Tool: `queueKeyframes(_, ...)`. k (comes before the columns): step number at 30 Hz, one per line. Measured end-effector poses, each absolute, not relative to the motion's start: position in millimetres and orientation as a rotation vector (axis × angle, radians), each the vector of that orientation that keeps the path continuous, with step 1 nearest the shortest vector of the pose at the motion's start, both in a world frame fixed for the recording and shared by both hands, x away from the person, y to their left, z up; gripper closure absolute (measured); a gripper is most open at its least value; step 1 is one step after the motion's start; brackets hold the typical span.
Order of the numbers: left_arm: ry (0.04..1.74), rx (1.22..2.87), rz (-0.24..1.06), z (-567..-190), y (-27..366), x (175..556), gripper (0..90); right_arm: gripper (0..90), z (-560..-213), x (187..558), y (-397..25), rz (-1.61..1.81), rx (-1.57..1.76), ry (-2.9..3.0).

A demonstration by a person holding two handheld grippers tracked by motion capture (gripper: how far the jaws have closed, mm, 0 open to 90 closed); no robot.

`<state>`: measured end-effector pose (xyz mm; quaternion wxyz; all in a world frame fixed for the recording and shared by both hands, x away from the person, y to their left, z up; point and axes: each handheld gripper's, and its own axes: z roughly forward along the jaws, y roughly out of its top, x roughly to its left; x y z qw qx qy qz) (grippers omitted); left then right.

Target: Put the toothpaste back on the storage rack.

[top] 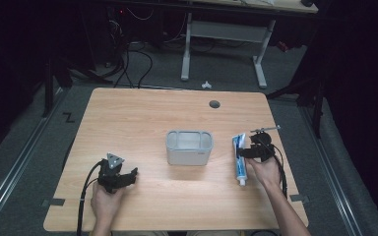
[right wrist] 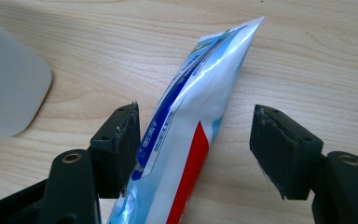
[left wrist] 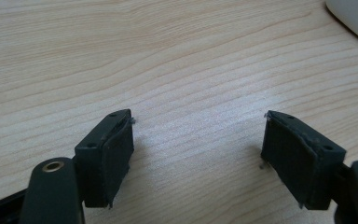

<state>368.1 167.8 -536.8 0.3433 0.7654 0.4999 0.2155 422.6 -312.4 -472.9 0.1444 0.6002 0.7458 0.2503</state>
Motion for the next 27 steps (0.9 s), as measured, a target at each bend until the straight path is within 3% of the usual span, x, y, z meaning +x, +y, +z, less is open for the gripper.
queueKeyframes(14,1.298,1.992,0.558,-536.7,167.8,368.0,25.4,33.2,-489.8,446.8,-305.8,0.633,1.838,2.207)
queueKeyframes(27,1.296,1.993,0.559,-536.6,167.6,367.9,25.4,39.0,-497.3,456.8,-298.5,0.556,1.875,2.250)
